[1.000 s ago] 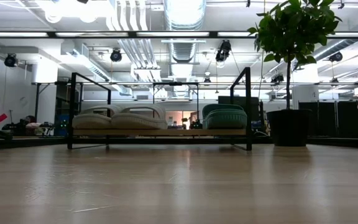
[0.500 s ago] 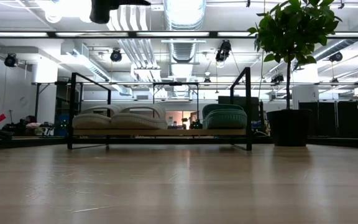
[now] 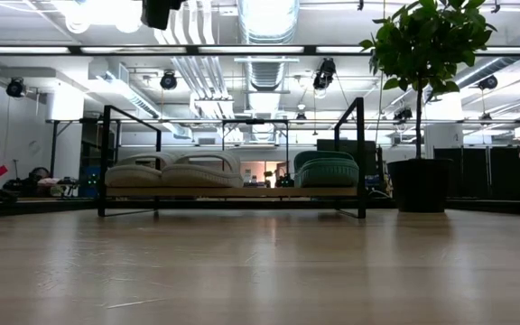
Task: Pick and place slides into the shelf
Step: Put the green slide on the shelf
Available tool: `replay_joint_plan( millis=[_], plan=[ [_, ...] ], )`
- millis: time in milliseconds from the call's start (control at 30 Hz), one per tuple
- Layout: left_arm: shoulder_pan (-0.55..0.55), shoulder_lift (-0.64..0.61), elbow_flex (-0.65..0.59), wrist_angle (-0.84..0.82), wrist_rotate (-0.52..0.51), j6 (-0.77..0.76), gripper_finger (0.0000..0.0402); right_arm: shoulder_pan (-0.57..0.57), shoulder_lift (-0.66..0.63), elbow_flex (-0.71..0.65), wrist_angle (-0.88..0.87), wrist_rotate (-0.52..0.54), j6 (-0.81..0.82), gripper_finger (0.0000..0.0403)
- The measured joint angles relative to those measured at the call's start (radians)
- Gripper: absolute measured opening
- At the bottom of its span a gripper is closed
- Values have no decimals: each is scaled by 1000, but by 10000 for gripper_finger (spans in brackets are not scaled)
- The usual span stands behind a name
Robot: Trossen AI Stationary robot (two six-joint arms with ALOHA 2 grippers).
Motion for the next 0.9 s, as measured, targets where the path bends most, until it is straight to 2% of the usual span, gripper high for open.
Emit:
replay_joint_plan(
  millis=[167,533,667,900],
  plan=[
    [28,24,0,42,8,1,267,1,7,0,-20,-47,19,31],
    [52,32,0,92,15,-2,257,0,20,0,-43,-67,33,31],
    [56,39,0,91,21,-24,219,-1,37,0,-45,-74,28,31],
    [71,59,5,91,29,-167,109,-1,42,3,-44,-78,15,31]
  ],
)
